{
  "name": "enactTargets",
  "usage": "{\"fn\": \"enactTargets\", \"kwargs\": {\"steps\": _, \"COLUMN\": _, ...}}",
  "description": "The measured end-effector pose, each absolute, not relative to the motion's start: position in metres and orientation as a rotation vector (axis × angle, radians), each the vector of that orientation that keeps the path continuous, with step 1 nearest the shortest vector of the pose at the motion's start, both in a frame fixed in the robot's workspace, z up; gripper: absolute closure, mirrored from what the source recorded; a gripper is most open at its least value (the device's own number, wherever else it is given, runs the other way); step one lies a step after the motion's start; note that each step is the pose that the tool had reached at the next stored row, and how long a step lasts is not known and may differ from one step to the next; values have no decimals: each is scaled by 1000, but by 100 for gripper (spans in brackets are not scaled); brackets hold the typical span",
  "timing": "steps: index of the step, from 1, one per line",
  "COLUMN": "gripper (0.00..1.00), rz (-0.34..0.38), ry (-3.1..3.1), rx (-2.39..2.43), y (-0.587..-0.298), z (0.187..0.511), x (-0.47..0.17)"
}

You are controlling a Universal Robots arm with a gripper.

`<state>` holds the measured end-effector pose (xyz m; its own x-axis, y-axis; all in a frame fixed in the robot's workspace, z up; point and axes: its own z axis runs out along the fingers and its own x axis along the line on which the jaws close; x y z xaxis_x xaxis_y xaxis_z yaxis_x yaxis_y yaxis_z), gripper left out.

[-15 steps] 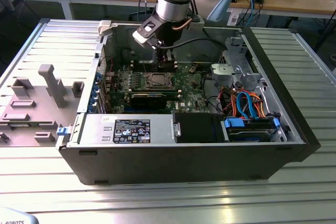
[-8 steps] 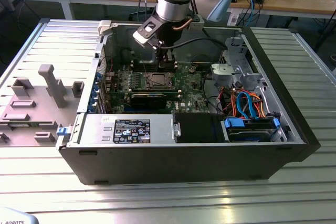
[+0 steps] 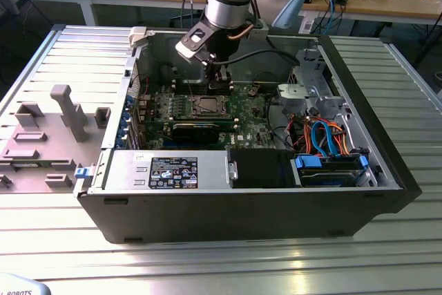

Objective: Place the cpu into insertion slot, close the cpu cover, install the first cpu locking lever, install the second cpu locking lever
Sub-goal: 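Install the first cpu locking lever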

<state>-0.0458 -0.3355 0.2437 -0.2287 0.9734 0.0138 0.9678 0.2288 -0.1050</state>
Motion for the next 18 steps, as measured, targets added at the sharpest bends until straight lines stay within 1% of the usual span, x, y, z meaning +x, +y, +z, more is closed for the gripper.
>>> {"fn": "enactTargets", "kwargs": {"steps": 18, "gripper": 89, "rz": 116, "ry": -2452, "rx": -1839, "y": -335, "z": 244, "x": -46}}
